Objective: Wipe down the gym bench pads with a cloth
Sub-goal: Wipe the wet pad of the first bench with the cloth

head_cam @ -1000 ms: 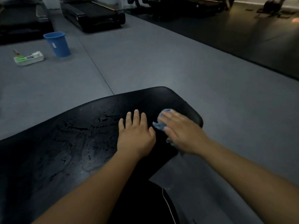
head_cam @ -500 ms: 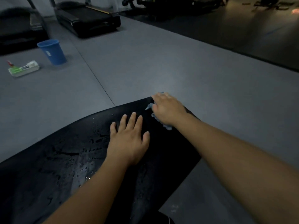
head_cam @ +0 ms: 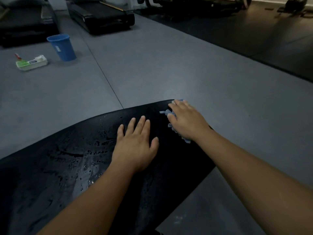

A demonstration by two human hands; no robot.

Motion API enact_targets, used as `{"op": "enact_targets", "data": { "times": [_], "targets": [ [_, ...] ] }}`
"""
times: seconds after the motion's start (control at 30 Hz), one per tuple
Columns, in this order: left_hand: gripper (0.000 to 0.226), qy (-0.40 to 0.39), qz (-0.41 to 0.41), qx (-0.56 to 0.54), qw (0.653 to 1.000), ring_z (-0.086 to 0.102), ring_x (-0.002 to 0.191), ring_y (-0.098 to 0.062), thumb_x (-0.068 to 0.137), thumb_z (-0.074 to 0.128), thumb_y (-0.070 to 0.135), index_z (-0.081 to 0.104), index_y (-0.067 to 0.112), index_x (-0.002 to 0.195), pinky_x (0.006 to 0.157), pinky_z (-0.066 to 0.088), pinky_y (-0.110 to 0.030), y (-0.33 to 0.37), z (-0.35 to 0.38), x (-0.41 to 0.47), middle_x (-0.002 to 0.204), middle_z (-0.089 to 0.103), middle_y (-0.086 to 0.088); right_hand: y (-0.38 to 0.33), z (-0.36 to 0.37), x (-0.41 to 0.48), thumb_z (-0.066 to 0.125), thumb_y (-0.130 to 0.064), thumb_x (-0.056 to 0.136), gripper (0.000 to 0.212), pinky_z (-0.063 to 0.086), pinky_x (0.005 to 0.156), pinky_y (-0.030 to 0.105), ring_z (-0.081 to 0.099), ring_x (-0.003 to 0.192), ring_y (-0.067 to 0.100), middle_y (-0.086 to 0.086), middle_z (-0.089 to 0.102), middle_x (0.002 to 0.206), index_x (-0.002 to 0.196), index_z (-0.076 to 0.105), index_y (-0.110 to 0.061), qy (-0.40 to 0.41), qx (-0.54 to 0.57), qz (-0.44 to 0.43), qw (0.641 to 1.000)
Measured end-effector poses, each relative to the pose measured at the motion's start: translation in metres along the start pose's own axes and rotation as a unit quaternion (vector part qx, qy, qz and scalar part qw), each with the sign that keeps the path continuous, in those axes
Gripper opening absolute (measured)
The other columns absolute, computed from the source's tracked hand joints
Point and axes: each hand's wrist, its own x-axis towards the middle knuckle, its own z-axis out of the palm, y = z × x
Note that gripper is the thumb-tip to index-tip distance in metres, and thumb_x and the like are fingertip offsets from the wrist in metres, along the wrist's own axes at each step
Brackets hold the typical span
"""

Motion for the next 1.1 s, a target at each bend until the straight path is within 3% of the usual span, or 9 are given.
{"op": "enact_targets", "data": {
  "times": [0.17,0.37,0.5,0.57,0.67,0.73,0.8,0.9,1.1],
  "targets": [
    [0.069,0.0,0.004,-0.008,1.0,-0.011,0.153,-0.018,0.101,0.015,0.057,0.002,0.024,0.161,0.124,-0.004,-0.05,0.0,0.0,-0.003,0.168,-0.008,0.006,0.006,-0.008,-0.056,0.035,-0.035,0.103,0.052,0.014,0.12,0.032,0.014,0.151,0.019,0.001,0.024,0.163,0.153,0.034,-0.019,0.006,-0.009,-0.008,1.0],
    [0.069,0.008,0.006,-0.022,1.0,-0.01,0.154,-0.02,0.101,0.014,0.056,0.004,0.023,0.161,0.124,-0.004,-0.05,0.002,-0.001,-0.007,0.168,-0.006,0.004,-0.02,-0.016,-0.11,0.036,-0.028,0.101,0.044,0.031,0.115,0.037,0.031,0.143,0.027,0.008,0.037,0.154,0.142,0.043,-0.013,0.019,-0.058,0.146,0.987],
    [0.069,0.011,0.01,-0.021,1.0,-0.008,0.154,-0.022,0.101,0.013,0.055,0.005,0.021,0.16,0.123,-0.003,-0.052,0.002,-0.001,-0.007,0.168,-0.005,0.002,-0.031,-0.037,-0.101,0.047,-0.014,0.094,0.04,0.051,0.083,0.035,0.062,0.102,0.025,0.002,0.063,0.114,0.134,0.049,-0.022,0.06,0.057,0.134,0.987],
    [0.069,0.01,0.01,-0.022,1.0,-0.008,0.154,-0.023,0.101,0.014,0.055,0.006,0.021,0.16,0.123,-0.002,-0.052,0.001,-0.001,-0.007,0.168,-0.004,0.001,-0.033,-0.055,-0.087,0.051,-0.014,0.096,0.035,0.052,0.075,0.026,0.065,0.088,0.02,0.0,0.067,0.101,0.13,0.053,-0.02,0.093,0.293,0.198,0.931],
    [0.069,0.004,0.011,-0.029,0.999,-0.008,0.154,-0.023,0.101,0.015,0.055,0.006,0.021,0.16,0.123,-0.003,-0.052,0.001,-0.003,-0.009,0.168,-0.004,0.001,-0.039,-0.07,-0.081,0.051,-0.013,0.095,0.019,0.053,0.059,0.028,0.065,0.069,0.021,0.007,0.068,0.08,0.091,0.069,-0.01,0.034,0.556,0.301,0.774],
    [0.069,0.007,0.011,-0.031,0.999,-0.007,0.154,-0.023,0.101,0.015,0.054,0.007,0.021,0.16,0.123,-0.003,-0.052,0.002,-0.004,-0.009,0.168,-0.003,0.001,-0.026,-0.069,-0.079,0.051,-0.011,0.094,0.02,0.052,0.077,0.035,0.067,0.087,0.026,0.009,0.07,0.092,0.09,0.071,-0.013,0.009,0.394,0.295,0.871],
    [0.068,0.01,0.011,-0.031,0.999,-0.006,0.154,-0.023,0.101,0.016,0.054,0.008,0.021,0.16,0.123,-0.002,-0.052,0.002,-0.004,-0.009,0.168,-0.001,0.001,-0.007,-0.068,-0.083,0.049,-0.007,0.09,0.031,0.048,0.093,0.037,0.061,0.109,0.029,0.01,0.065,0.117,0.113,0.068,-0.014,0.116,0.133,0.278,0.944],
    [0.068,0.006,0.012,-0.032,0.999,-0.006,0.154,-0.022,0.101,0.016,0.054,0.008,0.022,0.16,0.123,-0.002,-0.052,0.001,-0.005,-0.01,0.168,-0.001,0.002,-0.015,-0.064,-0.099,0.042,-0.013,0.088,0.037,0.047,0.094,0.037,0.059,0.109,0.026,0.008,0.063,0.118,0.116,0.066,-0.015,0.215,0.095,0.178,0.955],
    [0.068,0.002,0.013,-0.032,0.999,-0.009,0.154,-0.022,0.102,0.015,0.054,0.006,0.022,0.16,0.123,-0.003,-0.051,0.002,-0.007,-0.013,0.168,-0.005,0.002,-0.009,-0.028,-0.105,0.022,-0.049,0.097,0.061,0.02,0.119,0.03,0.032,0.146,0.017,-0.005,0.038,0.157,0.149,0.044,-0.025,-0.047,-0.07,-0.101,0.991]
  ]
}}
